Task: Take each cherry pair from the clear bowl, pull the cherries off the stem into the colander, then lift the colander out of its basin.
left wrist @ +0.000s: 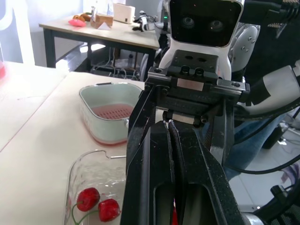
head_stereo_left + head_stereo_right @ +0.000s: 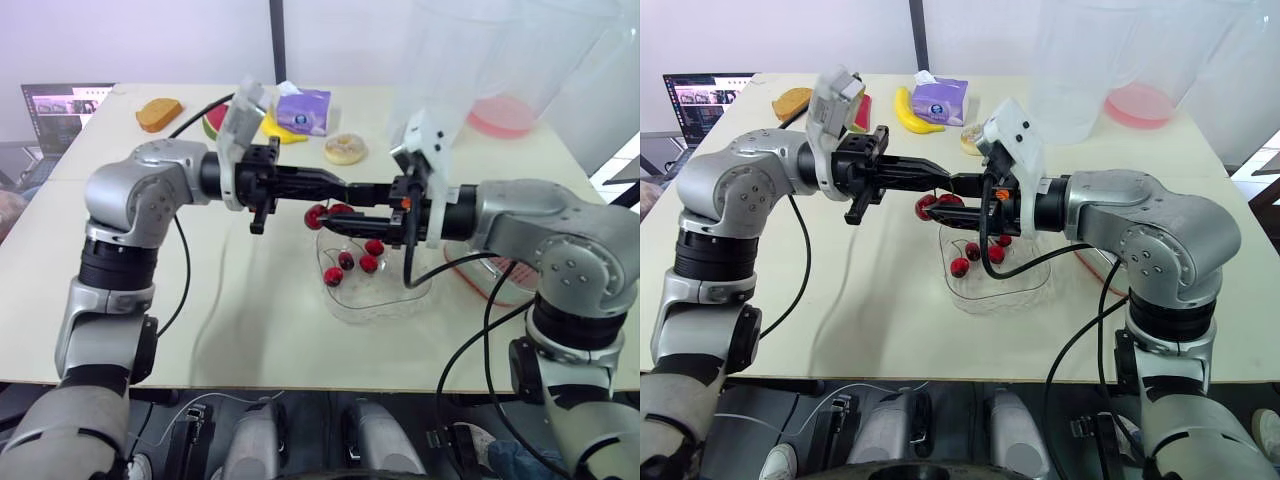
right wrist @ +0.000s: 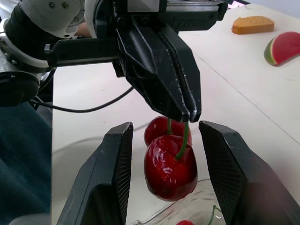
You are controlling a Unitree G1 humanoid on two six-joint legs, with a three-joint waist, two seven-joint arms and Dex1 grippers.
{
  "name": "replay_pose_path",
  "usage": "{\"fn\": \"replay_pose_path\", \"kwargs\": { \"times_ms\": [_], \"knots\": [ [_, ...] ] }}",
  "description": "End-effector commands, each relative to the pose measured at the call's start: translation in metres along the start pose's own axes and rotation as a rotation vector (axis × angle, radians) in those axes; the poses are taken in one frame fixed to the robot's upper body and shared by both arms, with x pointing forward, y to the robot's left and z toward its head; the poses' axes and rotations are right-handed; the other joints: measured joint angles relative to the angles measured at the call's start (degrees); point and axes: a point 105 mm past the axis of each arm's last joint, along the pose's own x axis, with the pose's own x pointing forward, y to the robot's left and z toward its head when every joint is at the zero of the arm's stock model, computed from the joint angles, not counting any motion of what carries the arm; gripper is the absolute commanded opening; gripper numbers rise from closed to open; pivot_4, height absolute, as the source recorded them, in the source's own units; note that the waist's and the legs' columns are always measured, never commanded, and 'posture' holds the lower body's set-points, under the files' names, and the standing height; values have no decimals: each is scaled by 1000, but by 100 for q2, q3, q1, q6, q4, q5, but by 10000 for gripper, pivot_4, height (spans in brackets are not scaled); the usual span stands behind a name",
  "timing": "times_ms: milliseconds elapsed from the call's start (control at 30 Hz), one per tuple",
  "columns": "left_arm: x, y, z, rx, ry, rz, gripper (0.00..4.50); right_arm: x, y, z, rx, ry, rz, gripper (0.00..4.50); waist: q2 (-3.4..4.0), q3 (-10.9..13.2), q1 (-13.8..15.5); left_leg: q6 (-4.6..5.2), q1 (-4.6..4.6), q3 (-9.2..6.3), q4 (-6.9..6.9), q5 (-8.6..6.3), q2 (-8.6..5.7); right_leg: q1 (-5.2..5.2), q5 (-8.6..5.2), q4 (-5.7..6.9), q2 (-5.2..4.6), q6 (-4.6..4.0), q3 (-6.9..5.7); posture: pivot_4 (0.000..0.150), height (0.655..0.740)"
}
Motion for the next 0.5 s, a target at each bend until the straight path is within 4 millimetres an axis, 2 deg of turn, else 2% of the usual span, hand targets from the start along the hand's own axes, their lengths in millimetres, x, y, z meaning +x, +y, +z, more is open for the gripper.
{"fn": "replay_pose_path", "kwargs": {
  "times_ms": [33, 100, 167, 367, 433, 500],
  "knots": [
    [1, -7, 14, 51, -26, -16, 0, -3, 1, 1, -27, -7, -4, 15437, 0, 0, 0, 0, 0, 0, 0, 0, 0, 0, 0, 0, 0, 0, 0, 1500, 7400],
    [1, -6, 16, 45, -35, -13, 0, -3, 1, -1, -23, 0, -8, 6478, 0, 0, 0, 0, -1, 0, 0, 0, 0, 0, 0, 0, 0, 0, 0, 1500, 7400],
    [1, -5, 17, 39, -45, -12, 0, -4, 1, -2, -20, 3, -8, 2941, 0, 0, 1, 0, -1, 0, 0, 0, 0, 0, 0, 0, 0, 0, 0, 1500, 7400],
    [0, -4, 17, 31, -53, -7, 0, -4, 3, -7, -16, 15, -4, 2641, 0, 0, 1, 0, -1, 0, 0, 0, 0, 0, 0, 0, 0, 0, 0, 1500, 7400],
    [-1, -3, 18, 29, -61, 0, 0, -6, 3, -13, -6, 38, -10, 2641, 0, 0, 2, 0, -1, 0, 0, 0, 0, 0, 0, -1, 0, 0, 0, 1500, 7400],
    [-2, -1, 19, 23, -74, 11, 0, -9, 3, -28, 26, 82, -19, 2641, 0, 0, 4, 0, -1, 0, 0, 0, 0, 0, 0, -1, 0, 0, 0, 1500, 7400]
  ]
}}
